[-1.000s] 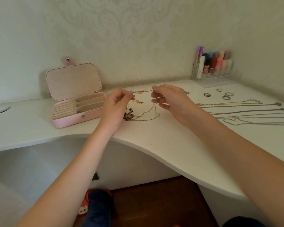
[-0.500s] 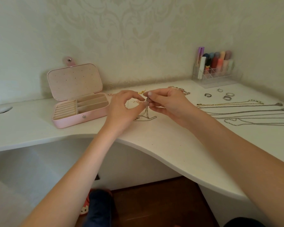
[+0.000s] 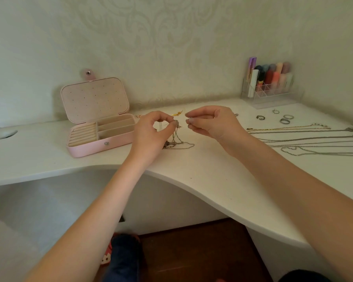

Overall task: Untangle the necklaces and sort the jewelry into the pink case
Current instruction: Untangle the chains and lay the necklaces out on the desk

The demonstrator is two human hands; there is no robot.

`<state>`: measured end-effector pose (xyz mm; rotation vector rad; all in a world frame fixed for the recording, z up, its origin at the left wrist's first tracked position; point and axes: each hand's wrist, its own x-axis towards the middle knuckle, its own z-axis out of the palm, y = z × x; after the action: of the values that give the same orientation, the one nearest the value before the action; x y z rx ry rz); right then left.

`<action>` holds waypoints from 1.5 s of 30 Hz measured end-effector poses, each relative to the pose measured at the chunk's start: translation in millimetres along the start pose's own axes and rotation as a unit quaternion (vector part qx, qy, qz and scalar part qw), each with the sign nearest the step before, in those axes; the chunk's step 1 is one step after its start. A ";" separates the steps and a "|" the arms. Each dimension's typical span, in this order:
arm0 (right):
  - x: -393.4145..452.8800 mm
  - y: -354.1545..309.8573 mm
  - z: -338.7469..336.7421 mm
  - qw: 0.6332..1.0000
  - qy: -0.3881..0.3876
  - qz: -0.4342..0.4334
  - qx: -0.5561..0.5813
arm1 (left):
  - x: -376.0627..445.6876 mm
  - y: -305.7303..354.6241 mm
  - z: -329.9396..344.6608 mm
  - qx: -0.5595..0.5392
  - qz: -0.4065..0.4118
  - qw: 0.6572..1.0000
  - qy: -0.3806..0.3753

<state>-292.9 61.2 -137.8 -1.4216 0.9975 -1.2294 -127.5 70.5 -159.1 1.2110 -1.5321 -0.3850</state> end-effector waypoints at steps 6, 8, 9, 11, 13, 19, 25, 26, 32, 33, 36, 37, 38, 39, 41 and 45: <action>-1.3 7.4 10.1 0.996 -0.049 0.023 -0.066 | 0.7 2.9 -2.2 -0.009 -0.013 1.000 -0.024; -1.8 9.4 13.9 0.996 -0.048 0.021 -0.070 | 0.7 3.4 -2.5 -0.011 -0.016 0.999 -0.032; -2.0 9.6 14.8 0.996 -0.043 0.020 -0.072 | 1.1 3.0 -2.3 -0.013 -0.018 0.999 -0.036; -2.3 8.9 16.0 0.996 -0.035 0.020 -0.074 | 2.2 2.0 -1.7 -0.012 -0.021 0.999 -0.041; -2.2 6.9 16.1 0.997 -0.033 0.021 -0.074 | 2.5 0.5 -1.4 -0.012 -0.021 0.999 -0.045; 0.0 0.3 16.6 0.998 -0.013 0.059 -0.006 | -0.1 0.7 1.6 0.033 -0.007 0.997 -0.063; -2.6 -1.1 17.6 0.996 -0.011 0.084 0.034 | -6.5 7.4 6.1 0.128 0.079 0.988 -0.035; -2.4 -0.4 17.4 0.996 -0.007 0.081 0.023 | -6.4 6.2 6.2 0.128 0.090 0.988 -0.018; -4.2 4.6 17.3 0.999 -0.012 0.009 -0.044 | -4.7 -0.9 7.3 0.197 0.176 0.963 0.046; -3.8 5.5 16.2 0.999 -0.013 -0.002 -0.041 | -4.0 0.3 6.5 0.173 0.153 0.973 0.027; -2.5 7.1 12.6 0.999 -0.013 -0.025 -0.041 | -0.4 2.6 4.4 0.077 0.054 0.995 -0.035; -1.8 7.6 12.1 0.998 -0.010 -0.030 -0.048 | 0.3 3.6 3.1 0.040 0.025 0.997 -0.056; -1.4 7.8 12.1 0.998 -0.007 -0.034 -0.055 | 0.9 4.0 1.4 0.003 -0.002 0.997 -0.074; -1.1 7.5 12.5 0.997 -0.006 -0.039 -0.060 | 1.6 3.2 -0.4 -0.025 -0.022 0.996 -0.088; 0.1 6.8 13.5 0.997 -0.001 -0.044 -0.062 | 3.5 0.0 -3.8 -0.072 -0.047 0.991 -0.103; 3.4 5.8 12.5 0.998 0.015 -0.027 -0.059 | 5.7 -4.1 -5.5 -0.177 -0.094 0.975 -0.100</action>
<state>-279.9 58.7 -143.0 -1.5346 1.0742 -1.2528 -120.1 65.8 -157.2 1.0581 -1.4420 -0.8908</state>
